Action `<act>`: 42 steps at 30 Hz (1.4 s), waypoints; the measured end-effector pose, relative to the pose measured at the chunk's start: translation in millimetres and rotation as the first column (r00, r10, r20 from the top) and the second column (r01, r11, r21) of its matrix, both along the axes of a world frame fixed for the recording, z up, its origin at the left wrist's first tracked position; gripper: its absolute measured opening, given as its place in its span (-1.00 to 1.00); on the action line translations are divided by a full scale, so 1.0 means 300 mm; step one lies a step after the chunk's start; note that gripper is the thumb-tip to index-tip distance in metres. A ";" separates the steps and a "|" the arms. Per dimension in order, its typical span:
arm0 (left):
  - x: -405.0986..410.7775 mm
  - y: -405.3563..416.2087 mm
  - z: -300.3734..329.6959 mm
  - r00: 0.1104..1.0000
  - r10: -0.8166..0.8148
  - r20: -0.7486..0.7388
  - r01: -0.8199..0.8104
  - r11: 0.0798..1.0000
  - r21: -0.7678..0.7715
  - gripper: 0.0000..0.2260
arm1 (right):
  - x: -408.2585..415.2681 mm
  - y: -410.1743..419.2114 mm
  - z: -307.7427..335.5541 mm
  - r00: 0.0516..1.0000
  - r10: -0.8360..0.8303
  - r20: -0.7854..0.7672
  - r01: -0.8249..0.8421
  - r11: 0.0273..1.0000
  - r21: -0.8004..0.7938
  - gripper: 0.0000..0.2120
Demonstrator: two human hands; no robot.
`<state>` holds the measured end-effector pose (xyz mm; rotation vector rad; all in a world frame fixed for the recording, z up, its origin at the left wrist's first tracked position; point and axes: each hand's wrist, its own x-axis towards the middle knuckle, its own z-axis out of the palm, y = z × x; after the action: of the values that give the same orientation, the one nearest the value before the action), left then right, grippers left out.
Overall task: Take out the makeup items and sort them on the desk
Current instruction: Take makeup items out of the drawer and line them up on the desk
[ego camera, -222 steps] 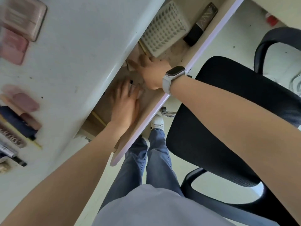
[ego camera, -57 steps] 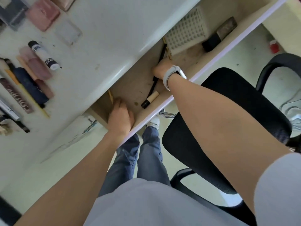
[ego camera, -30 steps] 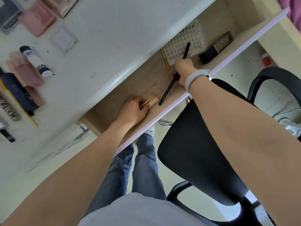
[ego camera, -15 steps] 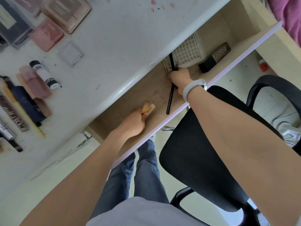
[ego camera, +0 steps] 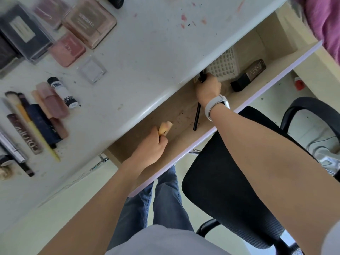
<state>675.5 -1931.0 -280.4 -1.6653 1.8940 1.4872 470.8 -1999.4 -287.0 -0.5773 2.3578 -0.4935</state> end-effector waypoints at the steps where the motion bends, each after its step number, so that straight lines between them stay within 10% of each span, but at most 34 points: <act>1: 0.000 -0.001 0.003 1.000 0.006 0.002 -0.006 1.000 -0.001 -0.83 | 0.001 0.006 -0.005 1.000 -0.004 0.006 0.004 1.000 0.011 -0.69; 16: 0.035 0.010 0.028 0.994 0.082 0.067 -0.074 0.990 -0.122 -0.89 | 0.100 0.072 -0.059 0.897 -0.359 0.256 0.377 0.926 -0.021 -0.78; 33: 0.056 0.029 0.076 0.996 0.039 0.081 -0.025 0.985 -0.170 -0.87 | 0.120 0.045 -0.076 0.931 -0.214 0.295 0.209 0.977 0.047 -0.67; 42: 0.035 0.015 0.203 0.945 0.267 -0.191 -0.256 0.963 0.079 -0.95 | 0.129 0.146 0.135 0.564 -0.374 0.736 0.489 0.870 0.067 -0.77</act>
<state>685.9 -1926.5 -219.6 -1.8645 1.7603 1.8539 509.4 -1955.6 -246.5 0.1806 1.6434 -0.9300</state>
